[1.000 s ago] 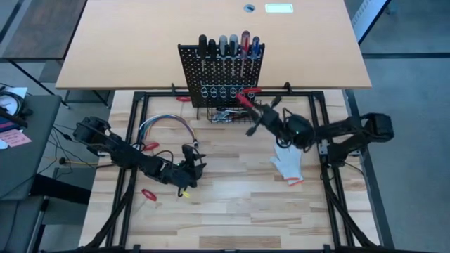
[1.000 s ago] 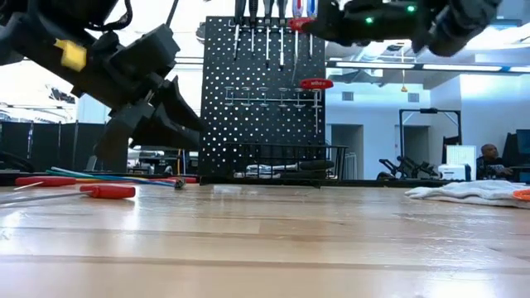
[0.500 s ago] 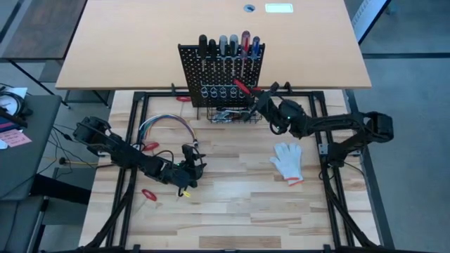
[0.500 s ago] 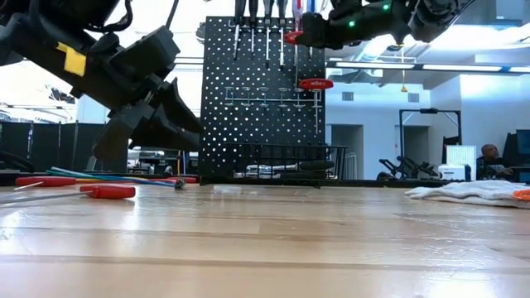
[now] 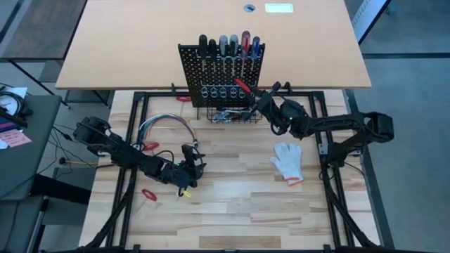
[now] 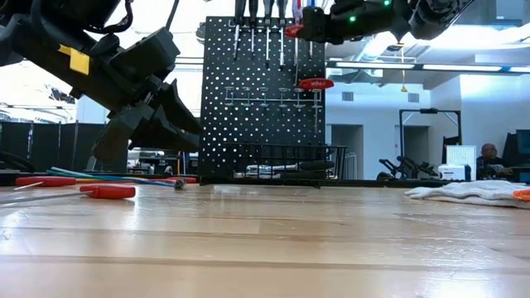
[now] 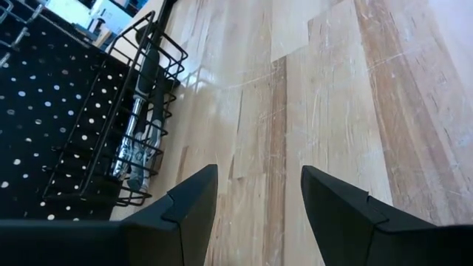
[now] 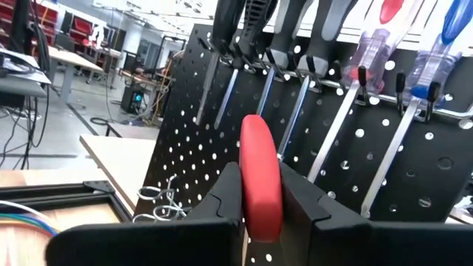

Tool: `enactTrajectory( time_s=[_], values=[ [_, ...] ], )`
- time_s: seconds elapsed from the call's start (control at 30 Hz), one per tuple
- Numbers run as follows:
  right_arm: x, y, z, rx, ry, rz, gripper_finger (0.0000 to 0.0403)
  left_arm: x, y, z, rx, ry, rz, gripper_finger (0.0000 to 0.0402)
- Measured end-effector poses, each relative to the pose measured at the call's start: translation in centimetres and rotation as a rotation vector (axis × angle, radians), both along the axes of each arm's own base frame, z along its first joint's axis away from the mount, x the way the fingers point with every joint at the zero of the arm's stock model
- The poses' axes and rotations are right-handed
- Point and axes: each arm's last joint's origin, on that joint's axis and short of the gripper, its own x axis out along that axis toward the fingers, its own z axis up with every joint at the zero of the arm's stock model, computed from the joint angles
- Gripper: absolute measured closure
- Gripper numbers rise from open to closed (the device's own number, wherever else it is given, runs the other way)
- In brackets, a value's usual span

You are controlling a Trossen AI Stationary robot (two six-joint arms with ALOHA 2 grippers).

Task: Hang tools onto peg board
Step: Hang the red hex key onto the black pegboard

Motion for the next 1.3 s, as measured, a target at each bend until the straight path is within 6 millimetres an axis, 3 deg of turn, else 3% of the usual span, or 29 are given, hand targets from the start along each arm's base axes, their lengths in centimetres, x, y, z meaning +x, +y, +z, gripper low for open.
enactTrajectory(
  time_s=[0.5, 0.7, 0.97, 1.3],
  values=[
    [-0.5, -2.5, -1.7, 0.155, 0.062, -0.031, 0.0356, 0.0, 0.0, 0.0, -0.001, -0.001, 0.0, 0.0213],
    [-0.5, -2.7, -1.9, 0.177, 0.062, -0.034, 0.0353, 0.0, 0.0, 0.0, -0.009, -0.006, 0.004, 0.0213],
    [-0.5, -2.7, -2.1, 0.215, 0.056, -0.03, 0.0308, 0.0, -0.1, -0.1, -0.039, -0.003, -0.019, 0.0213],
    [-0.4, -2.6, -2.2, 0.2, 0.083, -0.013, 0.0301, 0.0, -0.1, -0.1, -0.039, -0.003, -0.019, 0.0213]
  ],
)
